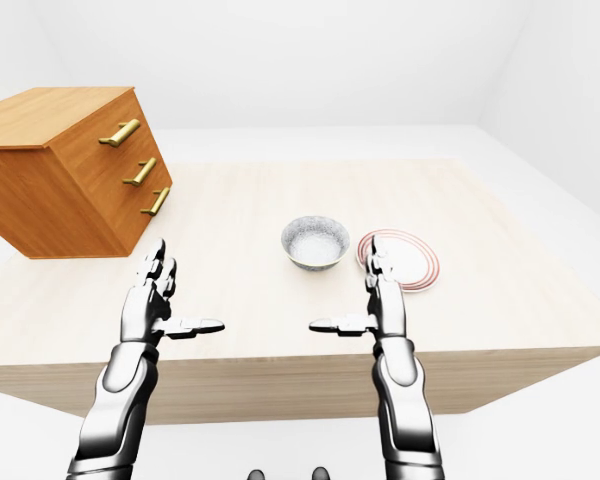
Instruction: Put the bowl on top of the cabinet.
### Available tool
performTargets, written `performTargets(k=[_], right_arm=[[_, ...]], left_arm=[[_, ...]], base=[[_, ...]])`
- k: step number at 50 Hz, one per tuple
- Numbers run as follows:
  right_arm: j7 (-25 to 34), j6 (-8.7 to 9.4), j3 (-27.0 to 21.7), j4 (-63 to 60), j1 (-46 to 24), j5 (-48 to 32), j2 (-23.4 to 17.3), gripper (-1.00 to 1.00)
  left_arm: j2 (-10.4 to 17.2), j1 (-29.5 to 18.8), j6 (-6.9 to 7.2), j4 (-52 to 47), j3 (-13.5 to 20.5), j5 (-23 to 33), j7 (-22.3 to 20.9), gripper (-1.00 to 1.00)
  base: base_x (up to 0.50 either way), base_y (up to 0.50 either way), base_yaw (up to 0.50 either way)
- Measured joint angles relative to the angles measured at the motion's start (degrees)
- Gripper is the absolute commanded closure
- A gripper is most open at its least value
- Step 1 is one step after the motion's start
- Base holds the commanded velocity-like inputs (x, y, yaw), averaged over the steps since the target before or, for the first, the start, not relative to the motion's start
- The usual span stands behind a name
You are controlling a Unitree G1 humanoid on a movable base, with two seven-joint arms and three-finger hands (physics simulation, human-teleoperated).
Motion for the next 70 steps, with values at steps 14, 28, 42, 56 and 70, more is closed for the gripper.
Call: performTargets(k=[14, 28, 42, 56, 70], right_arm=[[0.3, 0.0, -1.1, -4.1, 0.5, 0.6, -0.4, -1.0], [1.4, 0.0, -9.8, -18.0, 0.5, 4.5, -3.4, -1.0], [2.5, 0.0, -16.3, -23.6, 0.5, 7.2, -5.2, -1.0], [3.1, 0.0, -18.1, -25.1, 0.8, 7.9, -5.6, -1.0], [3.4, 0.0, -18.6, -25.2, 0.9, 8.1, -5.6, -1.0]], left_arm=[[0.5, -0.2, 0.61, -1.6, 1.0, 0.4, 0.0, -1.0], [5.2, -2.9, 0.61, -13.8, 12.9, -6.3, 1.5, -1.0], [7.6, -4.2, 0.61, -18.3, 18.2, -9.9, 2.9, -1.0], [8.2, -4.4, 0.61, -19.1, 19.5, -10.9, 3.3, -1.0], [8.2, -4.3, 0.61, -19.3, 19.7, -11.1, 3.4, -1.0]], base=[[0.0, 0.0, 0.0], [0.0, 0.0, 0.0], [0.0, 0.0, 0.0], [0.0, 0.0, 0.0], [0.45, 0.0, 0.0]])
